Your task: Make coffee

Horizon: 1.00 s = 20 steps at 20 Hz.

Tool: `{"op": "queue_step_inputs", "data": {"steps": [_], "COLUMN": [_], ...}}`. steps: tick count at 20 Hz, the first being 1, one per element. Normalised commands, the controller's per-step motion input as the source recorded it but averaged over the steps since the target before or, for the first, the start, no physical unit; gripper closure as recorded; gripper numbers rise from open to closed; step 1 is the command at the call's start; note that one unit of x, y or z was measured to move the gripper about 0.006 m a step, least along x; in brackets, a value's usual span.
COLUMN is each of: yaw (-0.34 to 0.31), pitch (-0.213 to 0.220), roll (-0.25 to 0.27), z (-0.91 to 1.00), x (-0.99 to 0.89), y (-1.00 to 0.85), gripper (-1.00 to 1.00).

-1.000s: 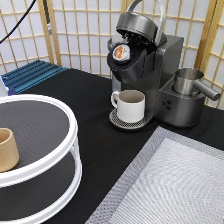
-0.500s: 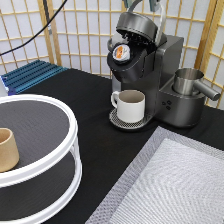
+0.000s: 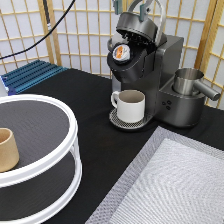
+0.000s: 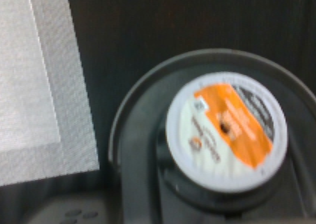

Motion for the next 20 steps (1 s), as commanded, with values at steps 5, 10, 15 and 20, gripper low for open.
{"op": "queue_step_inputs", "data": {"steps": [5,10,15,20], "yaw": [0.041,0.073,0.099,0.079], "pitch": [0.017,0.006,0.001,0.012], "roll": [-0.183,-0.122,-0.044,-0.001], "z": [-0.09,-0.29,-0.31,-0.22], "x": [0.19,0.02,0.06,0.02], "y": [0.12,-0.09,-0.37,-0.58], "gripper": [-1.0,-1.0,-1.0,-1.0]}}
